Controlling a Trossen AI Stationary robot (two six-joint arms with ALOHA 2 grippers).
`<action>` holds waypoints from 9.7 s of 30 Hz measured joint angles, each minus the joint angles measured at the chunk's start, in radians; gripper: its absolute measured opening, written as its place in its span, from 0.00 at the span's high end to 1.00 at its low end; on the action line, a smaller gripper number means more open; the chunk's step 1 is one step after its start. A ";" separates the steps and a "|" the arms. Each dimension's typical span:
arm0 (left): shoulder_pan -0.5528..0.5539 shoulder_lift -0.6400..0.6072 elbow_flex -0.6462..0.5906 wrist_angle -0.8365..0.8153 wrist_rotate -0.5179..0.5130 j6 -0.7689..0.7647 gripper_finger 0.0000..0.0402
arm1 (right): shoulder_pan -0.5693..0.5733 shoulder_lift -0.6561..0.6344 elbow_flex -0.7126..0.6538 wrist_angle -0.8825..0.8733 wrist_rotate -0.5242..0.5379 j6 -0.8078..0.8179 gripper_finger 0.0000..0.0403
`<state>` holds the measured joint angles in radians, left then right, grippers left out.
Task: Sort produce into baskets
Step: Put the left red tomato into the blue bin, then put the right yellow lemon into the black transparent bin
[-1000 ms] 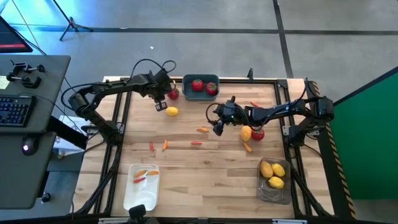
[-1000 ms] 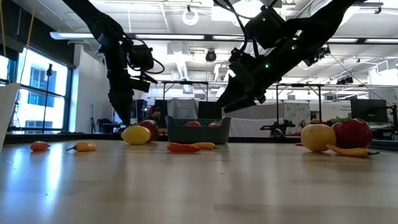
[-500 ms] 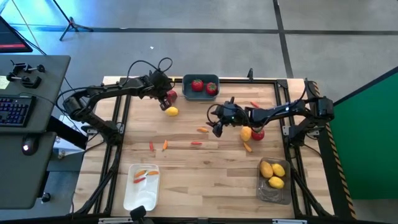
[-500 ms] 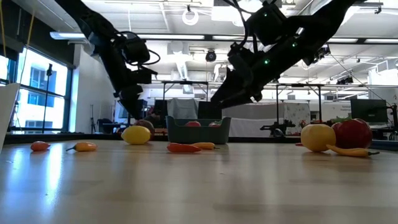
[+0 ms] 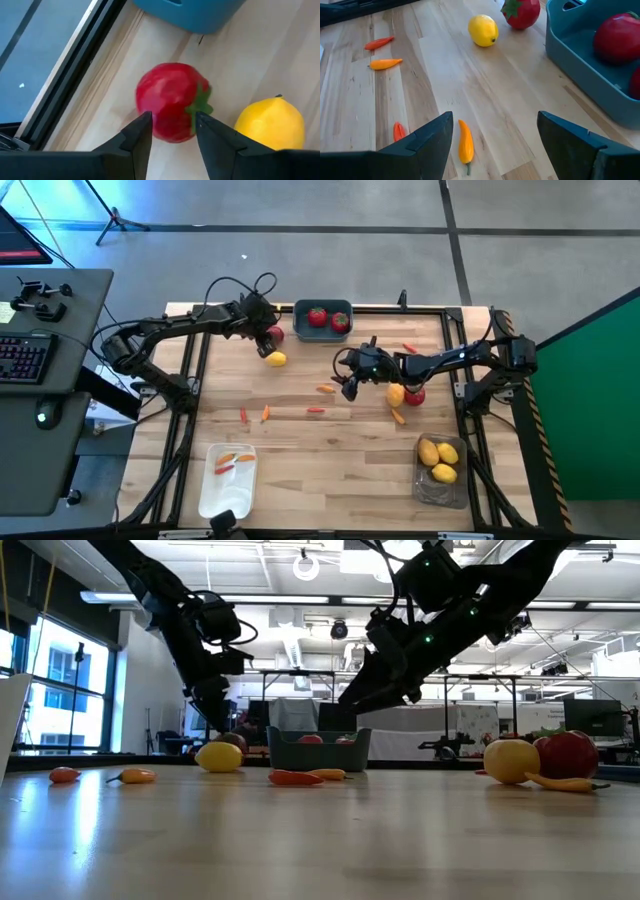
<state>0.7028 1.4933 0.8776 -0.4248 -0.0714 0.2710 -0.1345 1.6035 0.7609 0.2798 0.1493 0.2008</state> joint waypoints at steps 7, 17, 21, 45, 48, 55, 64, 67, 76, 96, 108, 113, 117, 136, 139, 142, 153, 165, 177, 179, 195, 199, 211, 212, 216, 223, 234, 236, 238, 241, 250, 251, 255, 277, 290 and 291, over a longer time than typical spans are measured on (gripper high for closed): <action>0.011 0.000 0.000 -0.008 0.015 -0.008 0.69 | 0.000 0.000 0.000 0.000 0.000 0.000 0.31; 0.010 0.003 0.000 -0.020 0.025 -0.008 0.72 | 0.000 0.000 0.000 0.000 0.000 -0.001 0.31; 0.010 0.026 0.000 -0.020 -0.014 -0.007 0.72 | 0.000 0.000 0.000 0.000 0.000 -0.001 0.31; 0.010 0.063 0.000 0.116 -0.014 0.023 0.98 | 0.006 0.000 0.000 -0.001 0.001 -0.026 0.31; 0.007 0.063 0.000 0.145 -0.009 0.019 0.98 | 0.006 0.000 0.000 -0.001 0.001 -0.025 0.31; -0.011 0.063 0.009 0.174 -0.007 0.083 0.79 | 0.006 0.000 0.000 -0.001 0.001 -0.026 0.31; -0.007 0.066 0.010 0.224 -0.020 0.177 0.73 | 0.006 0.000 0.000 -0.001 0.001 -0.026 0.31; 0.002 0.067 0.010 0.245 -0.020 0.176 0.75 | 0.006 0.000 0.000 -0.001 0.001 -0.027 0.31; 0.026 0.068 0.010 0.251 0.017 0.150 0.79 | 0.006 0.000 0.000 0.000 0.001 -0.042 0.31; -0.037 -0.284 -0.341 0.719 0.096 -0.102 1.00 | -0.025 0.024 0.180 -0.086 -0.001 -0.121 0.67; -0.111 -0.586 -0.553 0.828 0.123 -0.192 1.00 | -0.074 0.271 0.599 -0.323 -0.010 -0.225 0.95; -0.117 -0.654 -0.625 0.851 0.114 -0.236 1.00 | -0.089 0.364 0.747 -0.439 -0.010 -0.240 0.82; -0.117 -0.673 -0.669 0.880 0.111 -0.262 1.00 | -0.092 0.475 0.889 -0.508 0.009 -0.282 0.67; -0.117 -0.743 -0.704 0.878 0.014 -0.260 1.00 | -0.147 0.953 1.564 -0.766 0.201 -0.380 0.29; -0.117 -0.780 -0.703 0.853 0.012 -0.252 1.00 | -0.166 0.953 1.564 -0.764 0.198 -0.311 0.29; -0.116 -0.813 -0.703 0.812 0.011 -0.243 1.00 | -0.182 0.954 1.564 -0.757 0.190 -0.253 0.29; -0.116 -0.845 -0.703 0.750 0.007 -0.223 1.00 | -0.204 0.998 1.562 -0.700 0.136 -0.175 0.35; -0.113 -0.845 -0.703 0.743 0.007 -0.233 1.00 | -0.208 1.003 1.563 -0.724 0.155 -0.134 0.44; -0.113 -0.852 -0.703 0.742 0.003 -0.241 1.00 | -0.208 1.004 1.563 -0.758 0.127 -0.176 0.72; -0.113 -0.853 -0.703 0.746 0.003 -0.241 1.00 | -0.210 1.004 1.563 -0.755 0.127 -0.179 0.78; -0.114 -0.853 -0.703 0.742 -0.005 -0.233 1.00 | -0.211 0.981 1.590 -0.785 0.097 -0.218 1.00; -0.113 -0.853 -0.703 0.739 -0.009 -0.234 1.00 | -0.213 0.953 1.593 -0.793 0.025 -0.201 1.00; -0.113 -0.853 -0.703 0.735 -0.012 -0.241 1.00 | -0.218 0.886 1.593 -0.828 0.020 -0.217 1.00; -0.114 -0.853 -0.703 0.734 -0.012 -0.241 1.00 | -0.220 0.871 1.593 -0.843 0.031 -0.227 1.00; -0.114 -0.853 -0.703 0.734 -0.012 -0.241 1.00 | -0.244 0.802 1.594 -0.923 0.107 -0.270 1.00; -0.114 -0.853 -0.703 0.735 -0.011 -0.242 1.00 | -0.309 0.756 1.595 -1.084 0.165 -0.294 1.00; -0.114 -0.853 -0.703 0.735 -0.011 -0.242 1.00 | -0.335 0.758 1.535 -1.109 0.165 -0.256 1.00; -0.113 -0.853 -0.703 0.735 -0.011 -0.242 1.00 | -0.337 0.758 1.525 -1.108 0.165 -0.252 1.00; -0.114 -0.853 -0.703 0.735 -0.011 -0.242 1.00 | -0.337 0.758 1.513 -1.101 0.165 -0.240 1.00; -0.114 -0.853 -0.703 0.736 -0.011 -0.242 1.00 | -0.338 0.758 1.494 -1.099 0.156 -0.218 1.00; -0.114 -0.852 -0.703 0.736 -0.011 -0.236 1.00 | -0.336 0.758 1.423 -1.015 0.128 -0.200 1.00; -0.113 -0.852 -0.703 0.737 -0.011 -0.234 1.00 | -0.336 0.758 1.418 -1.009 0.128 -0.200 1.00; -0.113 -0.852 -0.703 0.737 -0.011 -0.233 1.00 | -0.333 0.759 1.416 -1.006 0.128 -0.200 1.00; -0.113 -0.852 -0.703 0.736 -0.013 -0.232 1.00 | -0.261 0.735 1.419 -0.988 0.103 -0.299 0.86; -0.113 -0.852 -0.703 0.736 -0.018 -0.232 1.00 | -0.264 0.735 1.416 -0.904 0.056 -0.258 0.99; -0.114 -0.852 -0.703 0.736 -0.018 -0.233 1.00 | -0.267 0.735 1.416 -0.905 0.057 -0.254 0.99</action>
<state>0.5892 0.6411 0.1745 0.3115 -0.0898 0.0383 -0.4013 2.3390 2.1769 -0.6249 0.2066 -0.0528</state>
